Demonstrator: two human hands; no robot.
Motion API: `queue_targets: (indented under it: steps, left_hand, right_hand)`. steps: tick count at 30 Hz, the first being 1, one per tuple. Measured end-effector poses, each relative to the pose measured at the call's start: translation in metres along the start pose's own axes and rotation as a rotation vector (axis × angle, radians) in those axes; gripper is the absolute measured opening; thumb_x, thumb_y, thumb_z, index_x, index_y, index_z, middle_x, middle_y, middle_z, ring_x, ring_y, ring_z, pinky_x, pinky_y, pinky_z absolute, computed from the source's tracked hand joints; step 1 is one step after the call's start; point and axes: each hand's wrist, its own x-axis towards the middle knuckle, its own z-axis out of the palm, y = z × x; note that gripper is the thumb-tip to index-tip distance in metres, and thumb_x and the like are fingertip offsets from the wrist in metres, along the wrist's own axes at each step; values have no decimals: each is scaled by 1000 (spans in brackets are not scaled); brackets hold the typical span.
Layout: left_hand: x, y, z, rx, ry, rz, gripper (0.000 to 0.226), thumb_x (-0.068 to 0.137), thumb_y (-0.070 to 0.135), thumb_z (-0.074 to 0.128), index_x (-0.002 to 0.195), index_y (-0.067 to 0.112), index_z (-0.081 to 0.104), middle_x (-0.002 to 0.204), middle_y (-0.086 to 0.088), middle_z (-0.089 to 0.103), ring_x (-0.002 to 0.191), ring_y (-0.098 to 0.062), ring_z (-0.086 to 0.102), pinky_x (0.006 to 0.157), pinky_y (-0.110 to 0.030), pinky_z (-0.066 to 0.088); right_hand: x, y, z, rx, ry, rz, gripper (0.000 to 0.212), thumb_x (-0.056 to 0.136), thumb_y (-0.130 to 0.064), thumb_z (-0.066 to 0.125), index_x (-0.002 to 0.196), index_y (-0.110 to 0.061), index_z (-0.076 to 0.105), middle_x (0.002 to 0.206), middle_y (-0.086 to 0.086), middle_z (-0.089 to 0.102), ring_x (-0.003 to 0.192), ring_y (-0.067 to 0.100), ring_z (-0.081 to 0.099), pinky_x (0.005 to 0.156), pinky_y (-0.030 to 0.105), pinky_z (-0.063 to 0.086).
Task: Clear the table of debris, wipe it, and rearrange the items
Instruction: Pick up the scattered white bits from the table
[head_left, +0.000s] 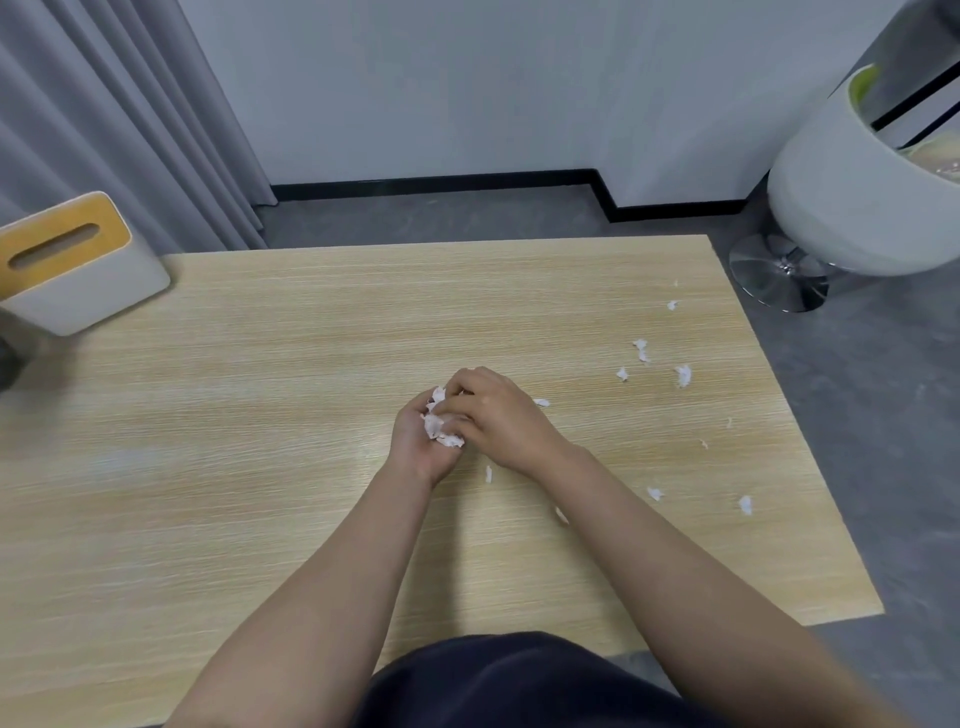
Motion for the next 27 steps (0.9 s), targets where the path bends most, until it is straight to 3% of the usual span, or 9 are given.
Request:
queue_targets:
  steps: [4,7,9,11,14,18,21,25,27]
  left_hand:
    - [4,-2,2,30,-25,21,20,79,9,47,67,0,60,59,-7,59,48,-16,60,44,-19,47]
    - [5,-4,1,32,2,31,28,89,10,42,76,-4,63,66,-13,62,55,-22,64,55,-24,52]
    - [8,-4,-1,-33,-9,19,37,96,13,36,87,-8,64,77,-20,65,62,-30,67,72,-30,57]
    - [10,-3,-3,-9,11,34,39,97,14,35,95,-10,65,93,-22,68,76,-35,69,91,-32,50]
    - [15,1,-9,49,32,43,35,85,10,42,98,-9,69,109,-19,67,95,-33,67,98,-23,38]
    - [12,5,-11,153,60,63,42,78,13,44,111,-2,66,110,-14,68,102,-20,61,81,-25,33]
    - [13,6,-13,136,121,94,37,80,13,43,96,-4,72,108,-16,68,109,-20,55,82,-23,32]
    - [28,10,-28,35,237,7,61,100,28,27,79,-9,71,85,-18,71,71,-21,53,69,-17,24]
    - [25,11,-26,94,168,49,44,93,17,36,88,-5,72,98,-17,70,90,-22,62,71,-22,33]
  right_hand:
    - [-5,12,-5,22,4,41,22,87,-18,59,107,-16,70,104,1,61,97,20,53,83,34,44]
    - [-9,19,-14,100,71,87,20,88,-16,61,106,-13,69,103,2,62,99,17,53,82,23,36]
    - [-11,29,-20,138,109,154,19,89,-17,61,106,-14,69,99,2,60,94,13,52,81,24,38]
    - [-14,45,-23,141,153,248,19,90,-19,60,106,-14,69,99,0,60,90,10,52,80,27,42]
    - [-20,73,-22,115,180,423,21,89,-18,61,108,-11,68,102,3,61,85,11,54,80,27,44]
    - [-27,99,-12,77,117,598,23,89,-14,61,110,-8,66,107,6,59,89,15,56,83,27,43]
    - [-30,111,0,42,59,667,23,89,-13,59,111,-7,65,109,8,58,98,21,57,79,27,41]
    - [-31,120,13,13,6,701,24,89,-11,58,112,-7,64,113,8,56,99,23,56,80,30,44]
    - [-31,122,17,-1,-2,701,25,90,-12,58,114,-7,62,115,8,54,101,23,55,81,33,45]
